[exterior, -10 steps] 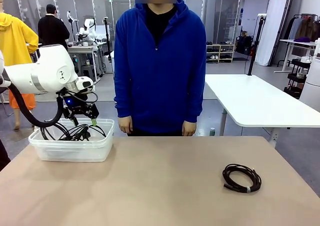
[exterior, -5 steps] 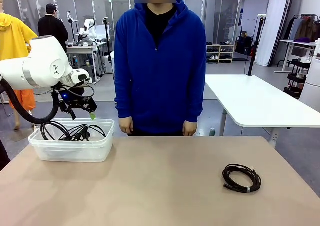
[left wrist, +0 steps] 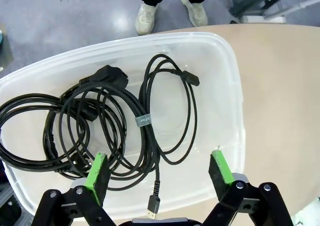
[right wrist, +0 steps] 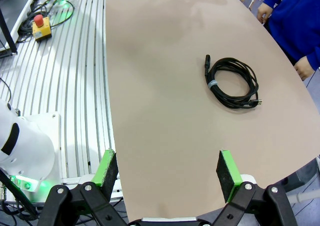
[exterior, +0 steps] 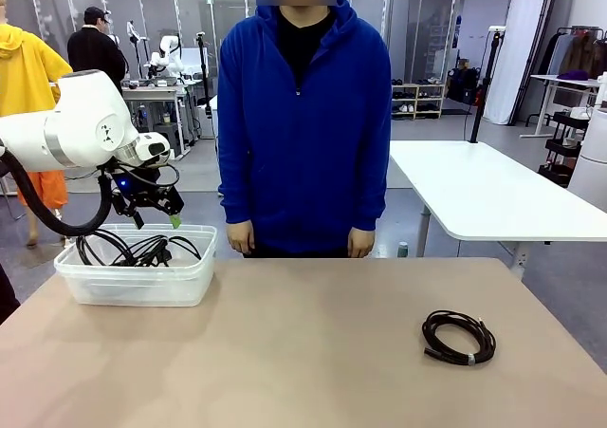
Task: Organize and store the cables.
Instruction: Place the USB Extension Cable into the Organizing box.
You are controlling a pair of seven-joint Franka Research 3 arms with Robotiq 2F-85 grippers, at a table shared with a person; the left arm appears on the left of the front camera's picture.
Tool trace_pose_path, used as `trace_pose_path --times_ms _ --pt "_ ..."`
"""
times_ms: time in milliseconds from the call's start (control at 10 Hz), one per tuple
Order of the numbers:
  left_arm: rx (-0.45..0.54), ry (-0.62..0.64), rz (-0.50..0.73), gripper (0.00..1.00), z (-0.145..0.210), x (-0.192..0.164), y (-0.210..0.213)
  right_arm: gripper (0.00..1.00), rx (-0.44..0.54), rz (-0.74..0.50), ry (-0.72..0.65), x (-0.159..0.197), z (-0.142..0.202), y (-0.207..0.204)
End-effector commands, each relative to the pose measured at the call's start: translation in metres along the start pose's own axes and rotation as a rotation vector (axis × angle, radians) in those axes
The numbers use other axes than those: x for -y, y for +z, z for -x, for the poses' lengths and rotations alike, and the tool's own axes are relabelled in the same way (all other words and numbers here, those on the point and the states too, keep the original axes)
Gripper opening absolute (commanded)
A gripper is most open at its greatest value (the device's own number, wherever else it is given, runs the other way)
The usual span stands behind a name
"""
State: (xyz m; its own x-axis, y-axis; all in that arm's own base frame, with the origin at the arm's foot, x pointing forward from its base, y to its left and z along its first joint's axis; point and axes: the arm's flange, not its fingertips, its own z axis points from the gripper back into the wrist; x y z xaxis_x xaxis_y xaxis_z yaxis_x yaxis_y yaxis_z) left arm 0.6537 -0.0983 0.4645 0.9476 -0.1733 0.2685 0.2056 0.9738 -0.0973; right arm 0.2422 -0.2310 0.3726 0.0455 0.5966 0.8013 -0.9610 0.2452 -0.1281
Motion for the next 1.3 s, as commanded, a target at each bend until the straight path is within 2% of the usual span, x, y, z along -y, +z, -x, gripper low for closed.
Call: trace_pose_path --times_ms 0,800,1000,1200 --pt "-0.008 0.012 -0.012 1.00 -0.003 -0.001 0.001 1.00 0.002 0.011 -0.026 0.000 -0.003 -0.002" --pt "0.000 0.000 0.000 1.00 0.000 0.000 0.000 1.00 0.002 0.011 -0.026 0.000 -0.003 -0.002" --pt "0.083 -0.139 0.099 1.00 0.016 0.008 0.053 1.00 0.002 0.011 -0.026 0.000 -0.003 -0.002" --pt "0.083 -0.232 0.071 1.00 0.043 0.008 0.088 1.00 0.002 0.011 -0.026 0.000 -0.003 -0.002"
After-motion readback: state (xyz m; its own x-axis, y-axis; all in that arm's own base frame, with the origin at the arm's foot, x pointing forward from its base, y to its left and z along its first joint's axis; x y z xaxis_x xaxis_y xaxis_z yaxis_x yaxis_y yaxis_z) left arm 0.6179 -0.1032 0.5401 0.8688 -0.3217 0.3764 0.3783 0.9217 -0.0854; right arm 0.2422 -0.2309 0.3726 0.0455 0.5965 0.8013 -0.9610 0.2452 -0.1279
